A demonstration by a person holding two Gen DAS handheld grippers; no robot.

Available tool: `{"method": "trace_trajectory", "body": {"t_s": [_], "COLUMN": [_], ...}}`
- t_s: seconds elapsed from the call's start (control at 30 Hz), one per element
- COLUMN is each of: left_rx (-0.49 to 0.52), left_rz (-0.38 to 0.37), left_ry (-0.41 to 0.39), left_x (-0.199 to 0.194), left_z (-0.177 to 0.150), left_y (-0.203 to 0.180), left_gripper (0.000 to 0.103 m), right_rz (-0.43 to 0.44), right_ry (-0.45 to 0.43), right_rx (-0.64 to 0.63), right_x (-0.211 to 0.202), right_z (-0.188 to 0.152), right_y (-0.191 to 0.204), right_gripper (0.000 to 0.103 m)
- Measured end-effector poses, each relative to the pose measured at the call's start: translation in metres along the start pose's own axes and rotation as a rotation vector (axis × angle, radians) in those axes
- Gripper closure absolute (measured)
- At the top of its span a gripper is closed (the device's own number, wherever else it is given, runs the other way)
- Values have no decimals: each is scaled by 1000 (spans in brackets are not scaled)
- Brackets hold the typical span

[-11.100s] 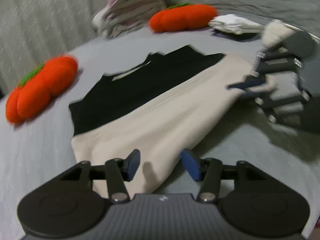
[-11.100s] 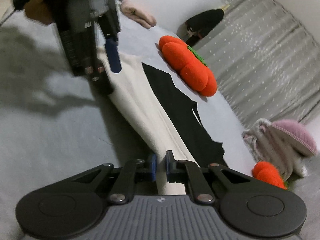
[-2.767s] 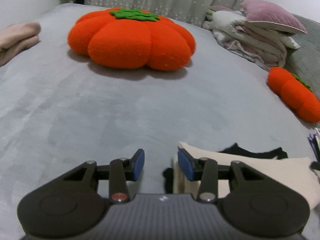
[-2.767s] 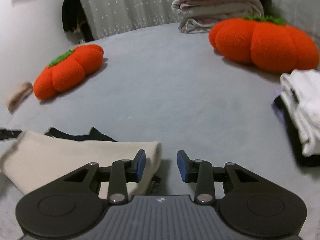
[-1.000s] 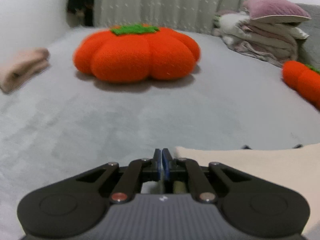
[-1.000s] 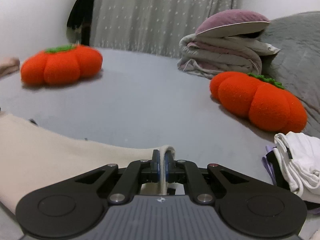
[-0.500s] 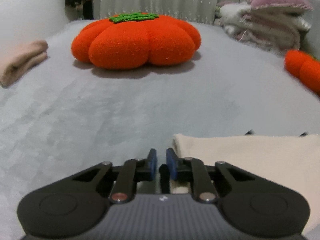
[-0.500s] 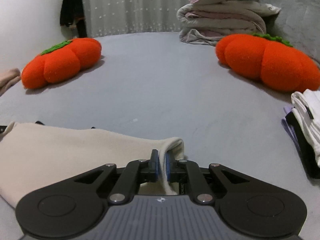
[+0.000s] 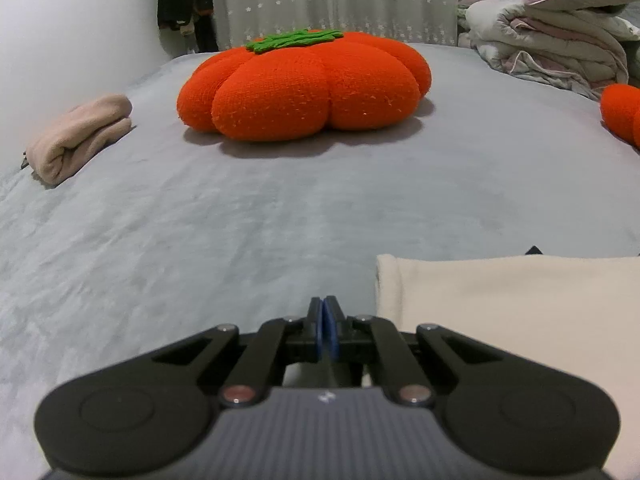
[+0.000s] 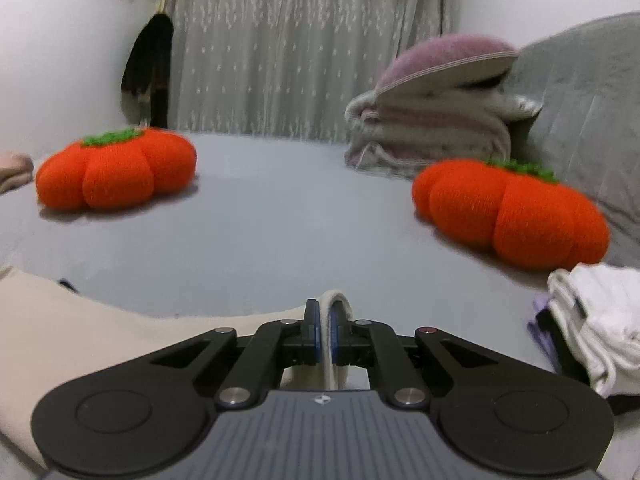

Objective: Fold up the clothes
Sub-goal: 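Lift both open grippers off the folded cream shirt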

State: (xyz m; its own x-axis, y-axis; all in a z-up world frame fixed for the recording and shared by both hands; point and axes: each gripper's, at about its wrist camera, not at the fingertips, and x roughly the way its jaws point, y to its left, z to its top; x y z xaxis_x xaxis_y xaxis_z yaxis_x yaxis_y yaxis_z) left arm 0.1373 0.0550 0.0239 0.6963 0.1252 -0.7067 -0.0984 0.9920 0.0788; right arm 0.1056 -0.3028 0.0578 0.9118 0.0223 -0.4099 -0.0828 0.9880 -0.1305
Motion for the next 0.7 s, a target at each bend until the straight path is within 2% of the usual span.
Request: {"method": "trace_trajectory", "body": {"t_s": [0.07,0.13,0.23,0.27,0.33,0.37,0.43,0.47,0.53,0.63,0.7], "left_rx": [-6,-14,-8,-17,-50,-68,-102,-118,-134,-99,-68], "left_rz": [-17,-30,-31,-45,-75,-103,-154,-170,-191,-160,-131], "left_ry": [4,8,0,-4,-16,-28,-36,-35,-27,-13,-4], "left_x": [0,-1,-4,-5,-9,-10,-11,-10,-9,-5,-2], "left_z": [1,2,4,5,8,9,12,13,14,11,9], "left_y": [1,3,3,4,7,10,16,19,20,14,9], "left_gripper": [99,99,96,91,68,51,50,50,52,55,62], "right_rz": [-2,-6,-12,-7,1,2,11,22,29,16,19], "right_ry": [-15,12,114,142,181,190,204,210,214,210,195], "right_rx": [-8,-24,-51,-53,-52,-47,-22,2,45,93,88], "right_x": [0,4,19,23,27,27,26,24,22,18,13], "right_z": [1,-2,-12,-16,-20,-18,-14,-12,-9,-6,-3], "right_y": [1,4,6,6,6,6,4,1,-3,-7,-5], "right_gripper": [96,96,96,96,96,96,94,90,88,88,88]}}
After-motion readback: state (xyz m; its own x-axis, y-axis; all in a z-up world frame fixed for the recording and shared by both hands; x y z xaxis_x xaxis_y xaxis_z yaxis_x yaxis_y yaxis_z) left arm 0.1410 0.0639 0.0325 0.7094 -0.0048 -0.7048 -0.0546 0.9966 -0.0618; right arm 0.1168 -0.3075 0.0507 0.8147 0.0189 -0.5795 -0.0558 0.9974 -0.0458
